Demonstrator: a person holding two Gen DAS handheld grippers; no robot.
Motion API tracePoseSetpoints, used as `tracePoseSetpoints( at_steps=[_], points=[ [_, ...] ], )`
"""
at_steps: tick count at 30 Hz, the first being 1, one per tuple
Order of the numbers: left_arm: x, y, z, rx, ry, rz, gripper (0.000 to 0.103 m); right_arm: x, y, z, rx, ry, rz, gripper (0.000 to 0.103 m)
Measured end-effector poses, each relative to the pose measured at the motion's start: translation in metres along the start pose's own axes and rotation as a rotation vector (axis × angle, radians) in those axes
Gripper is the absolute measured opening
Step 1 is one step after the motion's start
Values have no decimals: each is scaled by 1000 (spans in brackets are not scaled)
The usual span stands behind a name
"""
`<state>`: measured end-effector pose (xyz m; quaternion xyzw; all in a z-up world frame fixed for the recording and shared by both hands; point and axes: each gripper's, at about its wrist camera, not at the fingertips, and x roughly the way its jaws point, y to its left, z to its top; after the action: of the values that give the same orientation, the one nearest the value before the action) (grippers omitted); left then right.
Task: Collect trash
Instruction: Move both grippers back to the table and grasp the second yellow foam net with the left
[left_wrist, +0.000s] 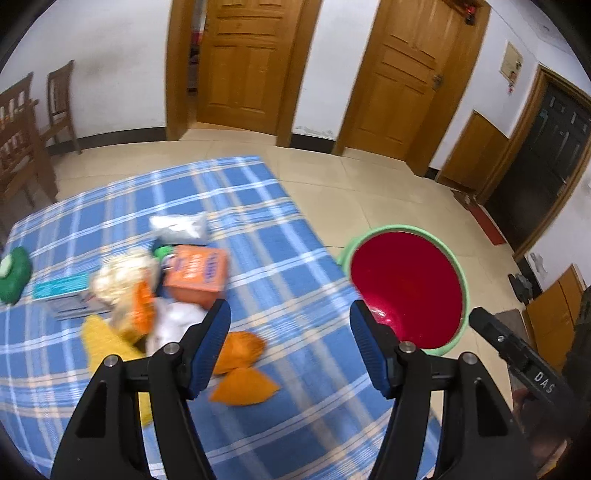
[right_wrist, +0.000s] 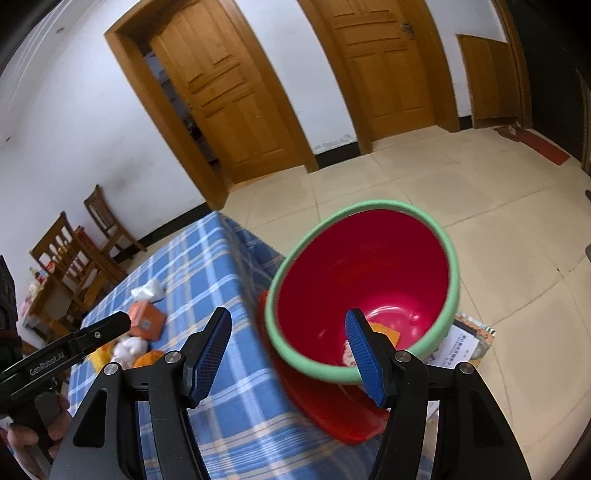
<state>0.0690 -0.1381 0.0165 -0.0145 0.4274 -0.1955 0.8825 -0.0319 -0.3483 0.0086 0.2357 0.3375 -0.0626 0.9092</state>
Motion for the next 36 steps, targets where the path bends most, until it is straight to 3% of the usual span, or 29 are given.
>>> tracePoseSetpoints(
  at_steps=[14, 29, 36],
  points=[
    [-24, 82, -27, -125, -10, 154, 70, 8, 47, -18, -80, 56, 47, 66],
    [1, 116, -62, -154, 69, 216, 74, 19, 70, -34, -123, 119, 49, 66],
    [8, 129, -70, -186, 86, 205, 74, 26, 79, -40, -146, 146, 53, 66]
  ],
)
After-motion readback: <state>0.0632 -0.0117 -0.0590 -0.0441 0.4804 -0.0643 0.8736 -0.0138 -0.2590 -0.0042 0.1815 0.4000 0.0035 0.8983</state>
